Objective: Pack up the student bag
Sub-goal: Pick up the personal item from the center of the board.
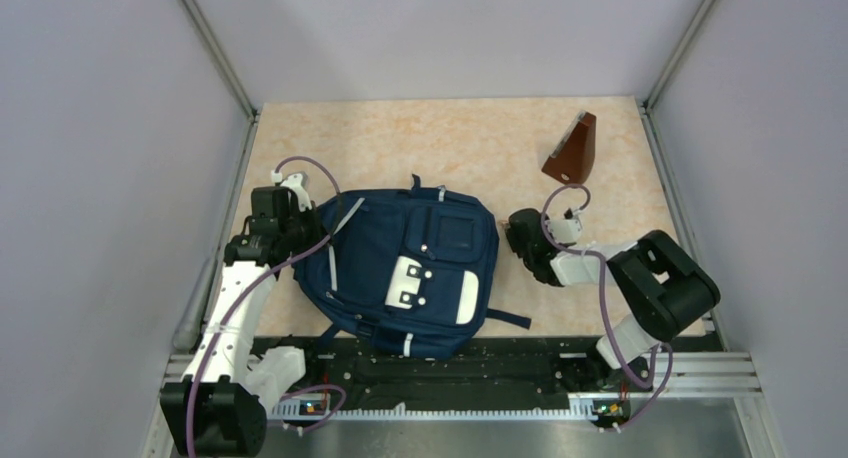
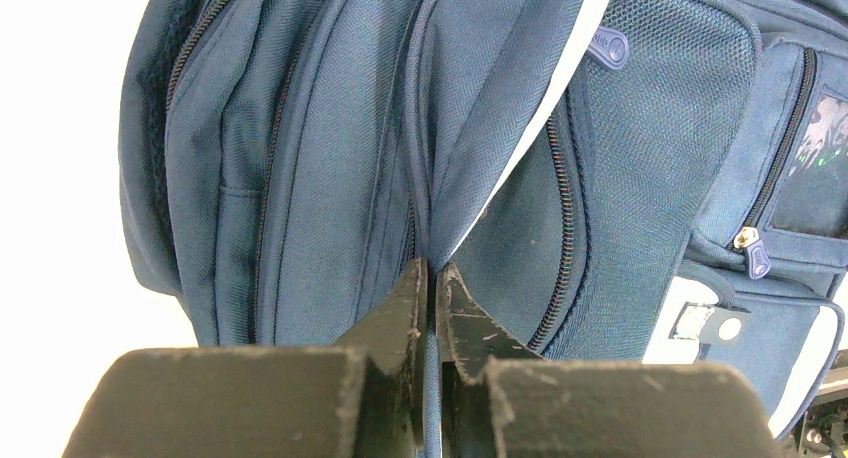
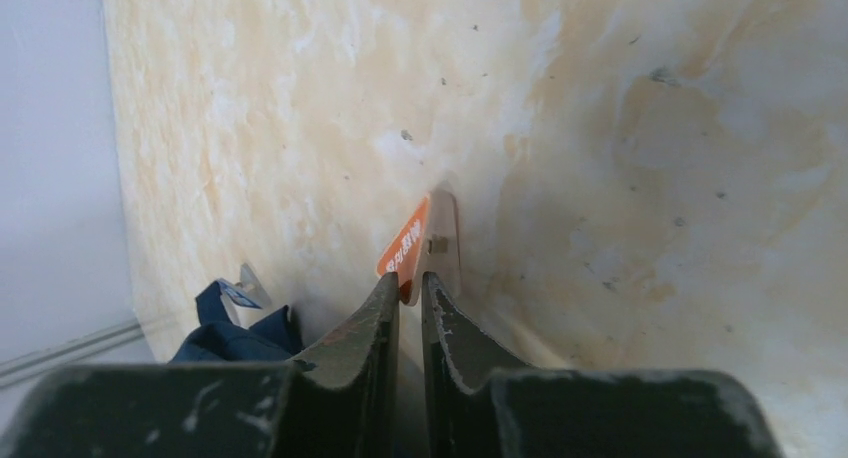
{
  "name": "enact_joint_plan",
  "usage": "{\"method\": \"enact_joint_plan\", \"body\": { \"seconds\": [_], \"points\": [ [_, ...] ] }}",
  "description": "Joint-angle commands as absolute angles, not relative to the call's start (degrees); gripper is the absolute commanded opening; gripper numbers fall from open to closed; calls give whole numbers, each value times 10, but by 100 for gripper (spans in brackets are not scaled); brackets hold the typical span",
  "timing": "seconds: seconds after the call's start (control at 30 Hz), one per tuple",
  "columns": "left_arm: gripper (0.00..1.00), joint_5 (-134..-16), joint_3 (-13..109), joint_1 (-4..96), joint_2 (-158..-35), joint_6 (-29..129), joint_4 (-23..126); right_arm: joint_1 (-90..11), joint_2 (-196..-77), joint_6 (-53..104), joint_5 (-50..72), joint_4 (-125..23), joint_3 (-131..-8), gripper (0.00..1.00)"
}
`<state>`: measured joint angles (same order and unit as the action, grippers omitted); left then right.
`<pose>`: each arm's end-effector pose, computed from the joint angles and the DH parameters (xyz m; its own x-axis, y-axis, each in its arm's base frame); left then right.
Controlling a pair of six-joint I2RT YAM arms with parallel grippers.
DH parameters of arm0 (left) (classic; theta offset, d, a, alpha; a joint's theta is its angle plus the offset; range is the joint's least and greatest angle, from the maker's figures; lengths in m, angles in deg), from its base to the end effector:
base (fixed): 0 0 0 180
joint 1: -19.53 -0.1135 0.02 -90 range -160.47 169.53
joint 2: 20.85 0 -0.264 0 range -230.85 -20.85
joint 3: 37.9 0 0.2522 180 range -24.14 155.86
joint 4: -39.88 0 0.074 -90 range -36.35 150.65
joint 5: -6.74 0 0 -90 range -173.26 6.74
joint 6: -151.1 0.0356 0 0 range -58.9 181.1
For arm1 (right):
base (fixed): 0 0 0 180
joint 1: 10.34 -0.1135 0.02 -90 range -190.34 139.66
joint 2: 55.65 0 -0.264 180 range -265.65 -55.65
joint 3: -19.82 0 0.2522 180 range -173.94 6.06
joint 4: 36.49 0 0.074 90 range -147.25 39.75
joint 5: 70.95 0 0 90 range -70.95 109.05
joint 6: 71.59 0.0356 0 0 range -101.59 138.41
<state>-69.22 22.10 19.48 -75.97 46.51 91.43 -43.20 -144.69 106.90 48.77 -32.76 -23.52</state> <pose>0.1948 -0.0085 0.2726 -0.7457 -0.2450 -0.6196 -0.0230 0.9388 -0.3436 0.2361 0.1315 0.1268 -0.1763 0.9196 -0.3510 0.5573 0.3872 0.7345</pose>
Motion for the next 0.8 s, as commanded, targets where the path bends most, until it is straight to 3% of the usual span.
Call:
{"method": "enact_joint_plan", "body": {
  "seconds": [0.0,0.1,0.4,0.6,0.77],
  "points": [
    [0,-704,223,194,-743,476,898,-438,-1466,1056,504,-311,-256,7],
    [0,-705,223,194,-744,477,898,-438,-1463,1052,510,-314,-258,0],
    [0,-705,222,194,-737,476,895,-438,-1376,974,569,-323,-230,0],
    [0,-683,221,194,-741,477,889,-438,-1245,765,599,-310,-201,0],
    [0,-641,220,194,-743,476,885,-439,-1161,557,502,-258,-187,0]
  ]
}}
